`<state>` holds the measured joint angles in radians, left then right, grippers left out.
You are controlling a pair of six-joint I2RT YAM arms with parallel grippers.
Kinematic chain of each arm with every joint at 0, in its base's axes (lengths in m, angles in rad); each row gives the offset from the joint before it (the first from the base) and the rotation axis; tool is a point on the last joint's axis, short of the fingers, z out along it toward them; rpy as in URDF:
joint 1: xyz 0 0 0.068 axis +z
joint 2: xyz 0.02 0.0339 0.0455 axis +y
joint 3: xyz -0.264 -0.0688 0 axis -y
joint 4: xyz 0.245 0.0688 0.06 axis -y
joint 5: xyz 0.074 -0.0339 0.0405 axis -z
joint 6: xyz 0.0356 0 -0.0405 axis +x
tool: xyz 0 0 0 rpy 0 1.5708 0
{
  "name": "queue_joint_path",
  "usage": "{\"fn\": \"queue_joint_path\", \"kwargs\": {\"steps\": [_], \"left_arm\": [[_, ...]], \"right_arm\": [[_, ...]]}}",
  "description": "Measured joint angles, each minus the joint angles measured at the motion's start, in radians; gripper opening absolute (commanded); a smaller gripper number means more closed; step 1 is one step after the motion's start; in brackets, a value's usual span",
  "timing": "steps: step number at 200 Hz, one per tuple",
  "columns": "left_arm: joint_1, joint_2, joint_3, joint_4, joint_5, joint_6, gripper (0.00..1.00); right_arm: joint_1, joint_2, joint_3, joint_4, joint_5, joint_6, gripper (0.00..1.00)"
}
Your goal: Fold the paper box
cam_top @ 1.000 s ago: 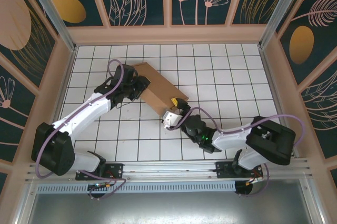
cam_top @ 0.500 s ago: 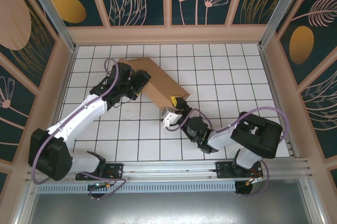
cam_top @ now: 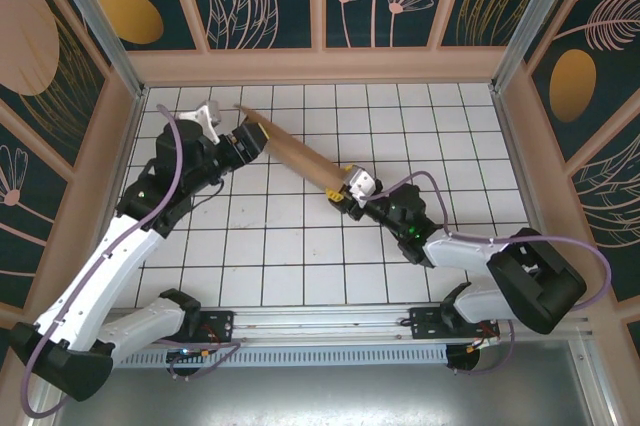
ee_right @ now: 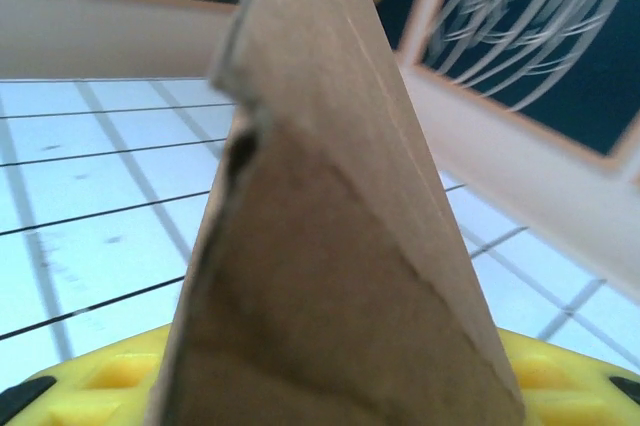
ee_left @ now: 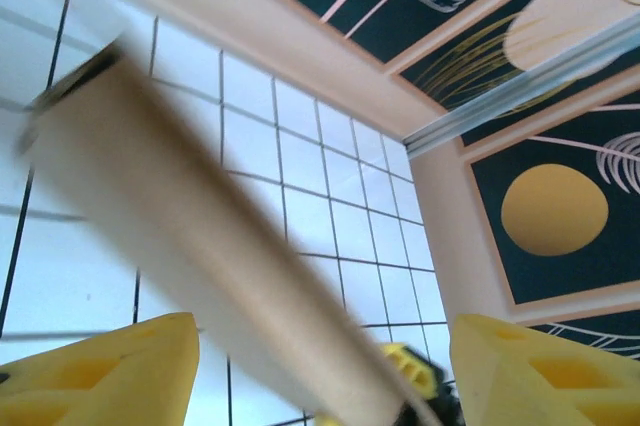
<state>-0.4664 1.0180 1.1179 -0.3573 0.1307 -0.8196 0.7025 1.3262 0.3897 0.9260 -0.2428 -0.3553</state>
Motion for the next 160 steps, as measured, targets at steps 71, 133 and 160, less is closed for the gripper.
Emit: {"fn": "queue_joint_path", "kwargs": {"steps": [71,133,160], "left_arm": [[0.0,0.207,0.117,0.041,0.134,0.085,0.62],[0.0,0.311,-0.104,0.208,0.225,0.014,0.6],[0.0,0.302,-0.207,0.306,0.228,0.003,0.58]], "right_arm": [[-0.069,0.095,0.11,-0.19,-0.393,0.086,0.35],[-0.112,0.15,0.147,-0.243,-0.47,0.085,0.36],[-0.12,0.171,0.159,-0.255,-0.48,0.077,0.36]]}}
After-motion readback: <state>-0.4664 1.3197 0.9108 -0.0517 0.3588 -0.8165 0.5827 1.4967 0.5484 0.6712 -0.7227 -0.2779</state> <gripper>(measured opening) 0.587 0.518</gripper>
